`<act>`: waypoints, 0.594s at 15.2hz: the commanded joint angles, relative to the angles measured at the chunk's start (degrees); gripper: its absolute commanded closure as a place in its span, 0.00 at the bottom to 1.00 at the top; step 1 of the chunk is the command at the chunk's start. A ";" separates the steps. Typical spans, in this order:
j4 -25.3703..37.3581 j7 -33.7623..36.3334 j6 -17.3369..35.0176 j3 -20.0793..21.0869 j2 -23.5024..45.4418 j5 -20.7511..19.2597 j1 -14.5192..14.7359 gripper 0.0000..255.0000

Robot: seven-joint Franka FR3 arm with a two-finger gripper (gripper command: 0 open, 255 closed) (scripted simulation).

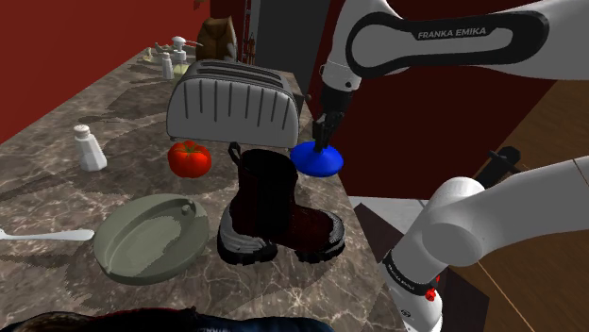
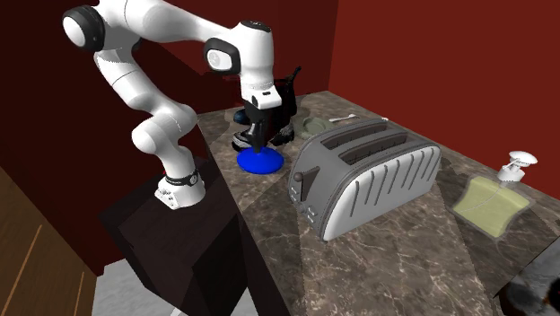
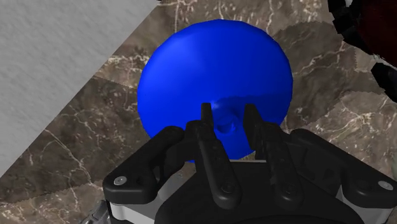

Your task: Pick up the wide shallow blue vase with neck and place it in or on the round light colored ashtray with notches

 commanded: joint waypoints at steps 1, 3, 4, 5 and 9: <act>1.33 0.04 -1.73 -0.03 -0.39 -0.04 -0.01 1.00; 2.76 0.09 -3.32 -0.04 -0.55 -0.06 -0.02 1.00; 3.50 0.12 -4.10 -0.05 -0.61 -0.08 -0.02 1.00; 4.24 0.14 -4.89 -0.06 -0.65 -0.09 -0.02 1.00; 6.48 1.55 -6.56 1.03 -0.13 0.60 0.56 1.00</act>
